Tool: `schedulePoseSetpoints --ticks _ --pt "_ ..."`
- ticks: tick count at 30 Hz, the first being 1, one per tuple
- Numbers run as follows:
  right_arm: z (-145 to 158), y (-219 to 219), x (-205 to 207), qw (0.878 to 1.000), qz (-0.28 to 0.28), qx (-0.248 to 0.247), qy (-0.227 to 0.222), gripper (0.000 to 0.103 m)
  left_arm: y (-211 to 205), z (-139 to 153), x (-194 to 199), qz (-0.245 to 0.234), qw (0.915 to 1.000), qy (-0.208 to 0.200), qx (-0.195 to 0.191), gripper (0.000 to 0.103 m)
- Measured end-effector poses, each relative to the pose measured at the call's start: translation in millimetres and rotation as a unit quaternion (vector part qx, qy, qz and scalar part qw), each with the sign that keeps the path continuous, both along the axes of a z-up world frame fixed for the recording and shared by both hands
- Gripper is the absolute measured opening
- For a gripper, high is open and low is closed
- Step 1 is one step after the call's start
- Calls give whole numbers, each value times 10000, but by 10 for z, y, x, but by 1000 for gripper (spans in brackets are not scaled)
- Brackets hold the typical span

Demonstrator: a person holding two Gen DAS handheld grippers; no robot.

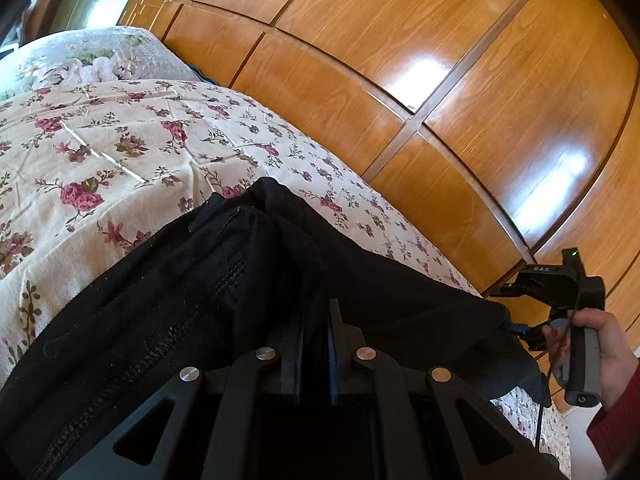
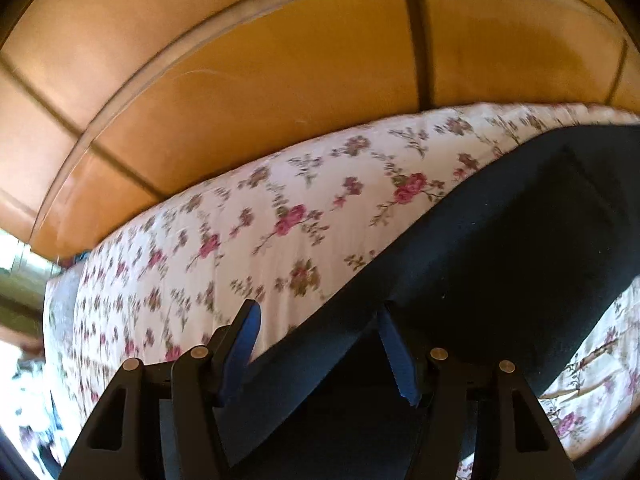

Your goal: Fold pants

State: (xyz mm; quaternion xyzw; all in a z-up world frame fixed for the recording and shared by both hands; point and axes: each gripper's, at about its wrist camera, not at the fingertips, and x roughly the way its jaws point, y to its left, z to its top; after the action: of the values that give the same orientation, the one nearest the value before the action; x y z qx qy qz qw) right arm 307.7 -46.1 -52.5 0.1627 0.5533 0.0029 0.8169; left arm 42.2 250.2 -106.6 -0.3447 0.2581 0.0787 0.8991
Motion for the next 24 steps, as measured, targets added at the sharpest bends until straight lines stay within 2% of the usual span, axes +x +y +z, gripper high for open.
schedulePoseSetpoints --ticks 2,4,6,8,15,20,24 --pt "-61 -61 45 9998 -120 10 141 61 10 -13 1 -9 10000 -14 -44 9" --pt "-144 -133 50 9996 -145 82 239 55 11 -19 7 -18 10000 -13 -54 9" --pt "-177 -169 30 9995 -9 249 191 22 13 -23 11 -21 10000 -17 -65 9" --pt "-166 -196 -33 9992 88 378 60 17 19 -28 12 -28 9999 -27 -94 9" --pt "-1 -407 -605 9914 98 1043 -783 14 27 -26 1 -27 9999 -51 -157 9" --pt "-25 -572 -1101 9847 45 1234 -1229 12 63 -40 -22 -62 9994 -134 -317 9" --pt "118 -659 -1374 9778 150 1295 -1643 12 90 -44 -36 -171 9986 -166 -468 10"
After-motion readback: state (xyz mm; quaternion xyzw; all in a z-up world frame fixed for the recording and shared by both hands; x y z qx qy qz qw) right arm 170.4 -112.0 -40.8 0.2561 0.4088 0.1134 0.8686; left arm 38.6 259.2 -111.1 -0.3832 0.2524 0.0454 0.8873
